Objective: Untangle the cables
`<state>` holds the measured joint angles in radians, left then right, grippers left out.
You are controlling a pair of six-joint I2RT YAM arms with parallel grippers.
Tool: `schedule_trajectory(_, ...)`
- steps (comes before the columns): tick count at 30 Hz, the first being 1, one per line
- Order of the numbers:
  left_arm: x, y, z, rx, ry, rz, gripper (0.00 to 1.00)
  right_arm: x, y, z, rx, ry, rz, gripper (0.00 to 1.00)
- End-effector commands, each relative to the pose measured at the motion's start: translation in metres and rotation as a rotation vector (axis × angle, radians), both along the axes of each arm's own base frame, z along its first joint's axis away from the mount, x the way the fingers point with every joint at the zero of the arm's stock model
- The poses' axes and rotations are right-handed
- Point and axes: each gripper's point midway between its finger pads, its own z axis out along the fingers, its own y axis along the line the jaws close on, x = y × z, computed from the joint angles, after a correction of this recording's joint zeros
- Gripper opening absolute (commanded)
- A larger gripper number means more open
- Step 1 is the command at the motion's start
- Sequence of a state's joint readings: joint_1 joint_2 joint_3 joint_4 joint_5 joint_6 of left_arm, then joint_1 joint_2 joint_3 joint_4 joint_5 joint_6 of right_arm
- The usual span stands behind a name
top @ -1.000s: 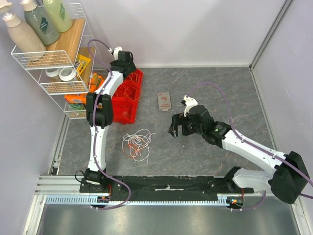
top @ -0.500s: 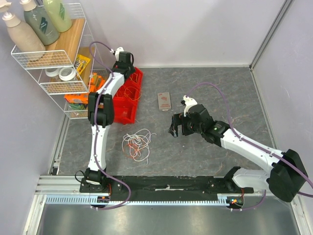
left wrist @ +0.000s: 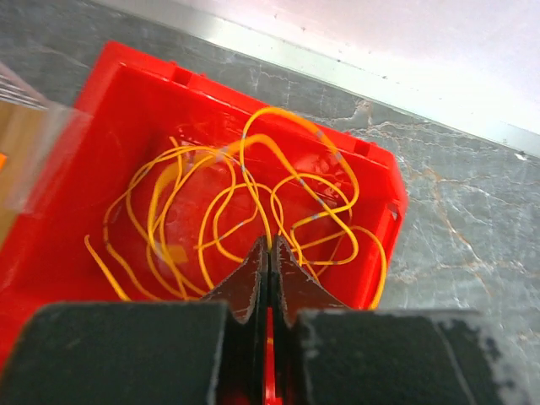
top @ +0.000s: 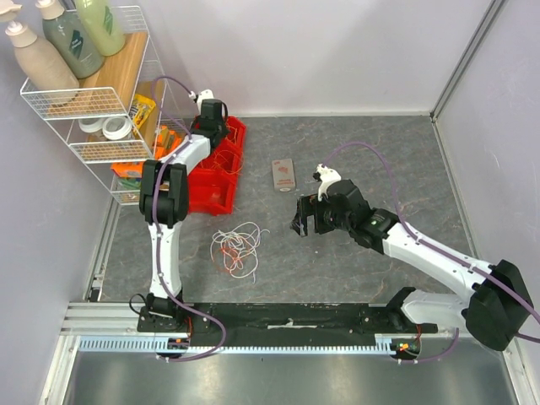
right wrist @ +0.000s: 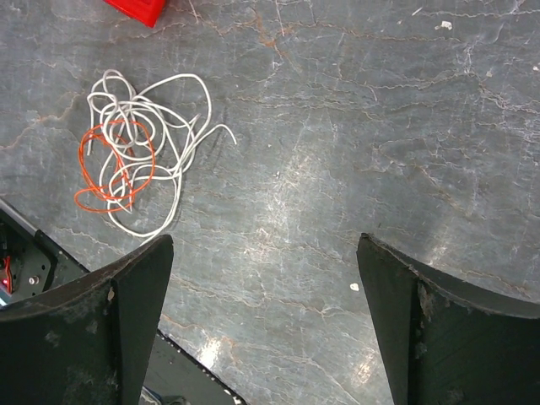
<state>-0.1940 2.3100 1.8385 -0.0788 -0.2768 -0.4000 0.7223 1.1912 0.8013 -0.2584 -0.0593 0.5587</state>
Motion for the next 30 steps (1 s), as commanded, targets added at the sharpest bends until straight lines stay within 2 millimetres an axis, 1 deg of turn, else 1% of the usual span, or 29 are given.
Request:
schedule_trajectory(1, -0.007, 0.007, 0.110, 0.067, -0.219, 0.025, 0.02, 0.001, 0.004, 0.026, 0.063, -0.041, 0.006, 0.97)
schedule_trajectory(3, -0.017, 0.012, 0.116, 0.075, -0.220, 0.055, 0.02, 0.000, 0.004, 0.027, 0.070, -0.042, 0.005, 0.97)
schedule_trajectory(5, -0.021, 0.010, 0.120, 0.061, -0.220, 0.056, 0.02, -0.002, 0.003, 0.027, 0.076, -0.041, 0.004, 0.97)
schedule_trajectory(8, -0.030, 0.010, 0.115, 0.049, -0.172, 0.067, 0.02, -0.003, 0.001, 0.027, 0.081, -0.038, 0.000, 0.97)
schedule_trajectory(10, -0.035, 0.013, 0.113, 0.038, -0.151, 0.098, 0.02, -0.004, 0.002, 0.027, 0.085, -0.038, 0.001, 0.97)
schedule_trajectory(12, -0.038, 0.014, 0.109, 0.023, -0.145, 0.119, 0.02, -0.005, 0.001, 0.028, 0.088, -0.040, 0.000, 0.97)
schedule_trajectory(14, -0.034, 0.011, 0.102, 0.027, -0.136, 0.106, 0.02, -0.006, 0.001, 0.026, 0.086, -0.035, -0.001, 0.97)
schedule_trajectory(15, -0.032, 0.011, 0.104, 0.026, -0.138, 0.106, 0.02, -0.006, 0.001, 0.027, 0.087, -0.036, 0.001, 0.97)
schedule_trajectory(16, -0.028, 0.009, 0.100, 0.027, -0.133, 0.105, 0.02, -0.006, 0.001, 0.026, 0.085, -0.034, -0.001, 0.97)
schedule_trajectory(18, -0.021, 0.009, 0.089, 0.035, -0.115, 0.104, 0.02, -0.005, 0.000, 0.023, 0.079, -0.031, -0.005, 0.97)
schedule_trajectory(22, -0.004, 0.004, 0.079, 0.052, -0.096, 0.096, 0.02, -0.004, 0.000, 0.020, 0.072, -0.026, -0.007, 0.97)
schedule_trajectory(25, 0.006, 0.005, 0.078, 0.068, -0.100, 0.095, 0.02, -0.004, 0.001, 0.019, 0.070, -0.021, -0.005, 0.97)
schedule_trajectory(26, 0.009, 0.002, 0.077, 0.075, -0.104, 0.079, 0.02, -0.005, 0.001, 0.018, 0.070, -0.018, -0.002, 0.97)
schedule_trajectory(30, 0.018, -0.001, 0.088, 0.106, -0.136, 0.029, 0.02, -0.005, 0.001, 0.019, 0.072, -0.021, -0.002, 0.97)
